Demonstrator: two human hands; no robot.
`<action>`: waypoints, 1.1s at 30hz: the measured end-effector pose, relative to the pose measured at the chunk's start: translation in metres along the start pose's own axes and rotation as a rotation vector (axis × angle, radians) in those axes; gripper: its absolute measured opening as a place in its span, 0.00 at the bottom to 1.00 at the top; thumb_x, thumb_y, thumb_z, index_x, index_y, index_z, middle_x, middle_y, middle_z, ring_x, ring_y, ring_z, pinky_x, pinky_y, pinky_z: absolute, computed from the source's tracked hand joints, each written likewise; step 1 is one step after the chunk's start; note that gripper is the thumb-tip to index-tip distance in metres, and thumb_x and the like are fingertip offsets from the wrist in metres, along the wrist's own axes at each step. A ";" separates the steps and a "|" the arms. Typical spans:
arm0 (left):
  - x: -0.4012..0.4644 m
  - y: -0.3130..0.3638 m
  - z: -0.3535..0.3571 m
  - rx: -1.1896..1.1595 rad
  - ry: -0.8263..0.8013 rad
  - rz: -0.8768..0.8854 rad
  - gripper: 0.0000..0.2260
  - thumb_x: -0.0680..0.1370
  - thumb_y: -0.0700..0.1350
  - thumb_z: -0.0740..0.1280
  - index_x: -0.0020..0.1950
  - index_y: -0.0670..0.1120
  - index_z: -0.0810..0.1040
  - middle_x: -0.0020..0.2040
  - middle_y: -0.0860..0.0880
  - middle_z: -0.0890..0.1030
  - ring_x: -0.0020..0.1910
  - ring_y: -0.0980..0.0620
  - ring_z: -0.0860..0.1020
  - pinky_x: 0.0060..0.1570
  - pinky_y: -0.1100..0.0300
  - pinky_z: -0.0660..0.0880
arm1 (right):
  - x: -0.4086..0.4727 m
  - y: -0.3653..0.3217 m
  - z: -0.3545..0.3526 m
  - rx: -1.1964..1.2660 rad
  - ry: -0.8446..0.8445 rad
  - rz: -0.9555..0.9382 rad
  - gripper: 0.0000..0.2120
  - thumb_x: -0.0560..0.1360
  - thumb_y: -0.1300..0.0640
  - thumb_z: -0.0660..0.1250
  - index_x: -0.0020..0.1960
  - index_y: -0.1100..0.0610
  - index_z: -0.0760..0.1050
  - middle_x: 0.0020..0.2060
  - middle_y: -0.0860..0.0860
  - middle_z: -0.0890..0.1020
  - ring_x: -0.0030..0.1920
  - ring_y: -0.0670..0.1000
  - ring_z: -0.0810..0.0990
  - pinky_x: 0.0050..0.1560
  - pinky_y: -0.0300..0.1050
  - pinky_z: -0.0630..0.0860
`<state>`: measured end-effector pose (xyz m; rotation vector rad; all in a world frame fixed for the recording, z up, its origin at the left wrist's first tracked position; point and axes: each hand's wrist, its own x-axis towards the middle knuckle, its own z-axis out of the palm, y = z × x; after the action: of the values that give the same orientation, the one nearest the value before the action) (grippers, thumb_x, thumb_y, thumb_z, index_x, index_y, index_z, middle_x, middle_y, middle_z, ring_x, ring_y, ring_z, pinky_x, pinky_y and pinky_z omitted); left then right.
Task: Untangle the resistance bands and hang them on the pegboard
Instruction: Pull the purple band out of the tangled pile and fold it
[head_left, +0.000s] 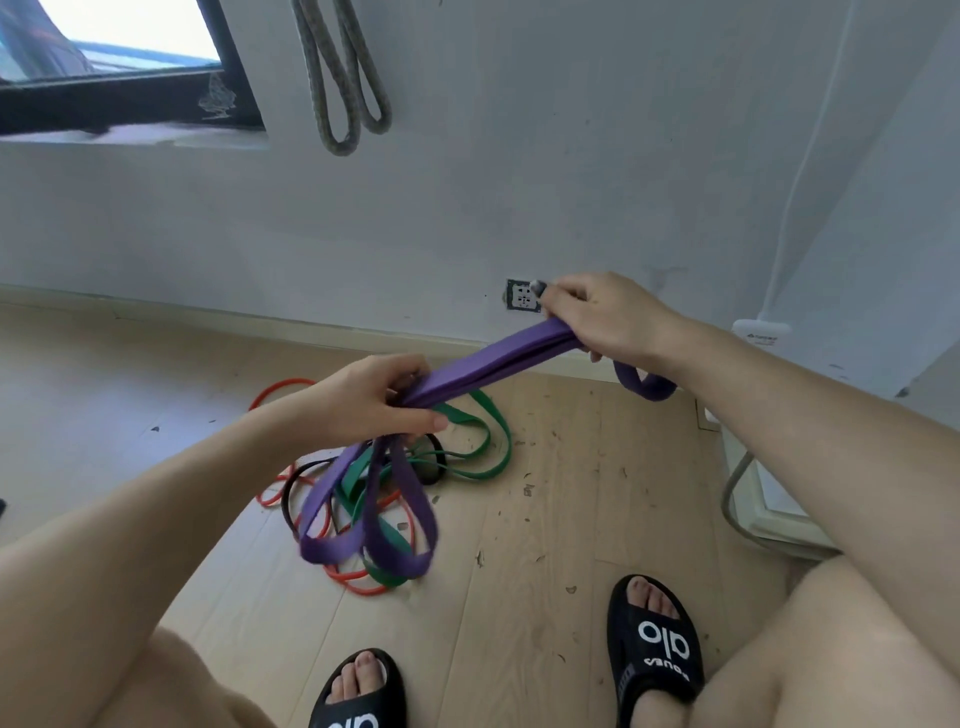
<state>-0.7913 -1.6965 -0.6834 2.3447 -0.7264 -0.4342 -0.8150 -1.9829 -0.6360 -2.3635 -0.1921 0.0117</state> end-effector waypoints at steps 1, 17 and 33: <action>-0.001 -0.002 0.000 0.057 -0.020 0.002 0.11 0.76 0.55 0.75 0.46 0.51 0.77 0.37 0.50 0.79 0.35 0.54 0.76 0.40 0.57 0.73 | -0.002 -0.002 0.000 -0.003 -0.041 0.014 0.26 0.83 0.39 0.58 0.43 0.62 0.73 0.29 0.48 0.73 0.30 0.48 0.72 0.37 0.47 0.73; -0.012 -0.041 0.001 0.412 -0.134 -0.044 0.10 0.81 0.46 0.67 0.46 0.60 0.70 0.37 0.55 0.77 0.33 0.59 0.74 0.34 0.72 0.70 | -0.017 0.016 0.027 -0.461 -0.435 -0.079 0.07 0.81 0.56 0.64 0.45 0.47 0.73 0.38 0.47 0.78 0.40 0.49 0.77 0.41 0.45 0.71; -0.149 -0.127 -0.047 0.514 -0.039 -0.333 0.10 0.75 0.43 0.68 0.44 0.58 0.71 0.34 0.54 0.77 0.36 0.53 0.76 0.36 0.56 0.73 | 0.020 -0.039 0.146 -0.553 -0.515 -0.469 0.09 0.83 0.52 0.63 0.49 0.42 0.64 0.38 0.44 0.75 0.39 0.49 0.76 0.41 0.50 0.76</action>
<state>-0.8377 -1.5029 -0.7148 2.9690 -0.5041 -0.4791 -0.8099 -1.8509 -0.7129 -2.7498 -1.1161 0.3866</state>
